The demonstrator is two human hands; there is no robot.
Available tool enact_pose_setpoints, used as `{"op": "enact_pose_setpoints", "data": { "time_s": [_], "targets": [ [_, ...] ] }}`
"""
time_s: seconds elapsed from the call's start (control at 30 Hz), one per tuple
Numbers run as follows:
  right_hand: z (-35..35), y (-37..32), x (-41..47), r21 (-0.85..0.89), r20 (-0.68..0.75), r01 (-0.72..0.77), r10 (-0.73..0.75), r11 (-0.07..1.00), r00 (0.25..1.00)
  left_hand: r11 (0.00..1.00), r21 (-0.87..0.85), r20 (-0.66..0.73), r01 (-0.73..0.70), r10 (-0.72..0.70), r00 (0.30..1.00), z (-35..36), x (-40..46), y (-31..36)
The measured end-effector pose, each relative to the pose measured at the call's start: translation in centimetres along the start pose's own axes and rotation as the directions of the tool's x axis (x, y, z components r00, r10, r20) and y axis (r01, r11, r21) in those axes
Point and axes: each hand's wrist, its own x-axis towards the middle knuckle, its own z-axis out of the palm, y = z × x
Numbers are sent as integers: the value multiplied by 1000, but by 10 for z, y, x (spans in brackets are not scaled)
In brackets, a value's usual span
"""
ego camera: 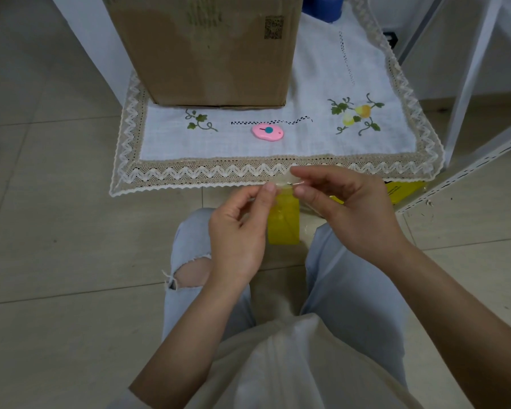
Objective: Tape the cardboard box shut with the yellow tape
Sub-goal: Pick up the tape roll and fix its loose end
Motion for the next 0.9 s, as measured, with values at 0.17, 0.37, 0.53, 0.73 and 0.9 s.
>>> {"op": "enact_pose_setpoints", "data": {
  "time_s": [0.17,0.37,0.53,0.73,0.9],
  "targets": [
    [-1,-1,0,-17,17,25,-24,1000,1000,995,-68,18,72,-71,997,3,0,7],
    [-2,1,1,-154,50,141,-135,978,990,980,-115,50,163,-158,986,5,1,10],
    [-1,3,3,-231,38,227,-224,946,974,984,-87,31,157,-155,987,6,1,10],
    [-1,4,2,-254,34,255,-255,933,966,990,-32,29,137,-136,990,4,2,10],
    [0,4,2,-251,28,257,-258,933,966,993,-21,35,113,-112,993,3,2,9]
  ]
}}
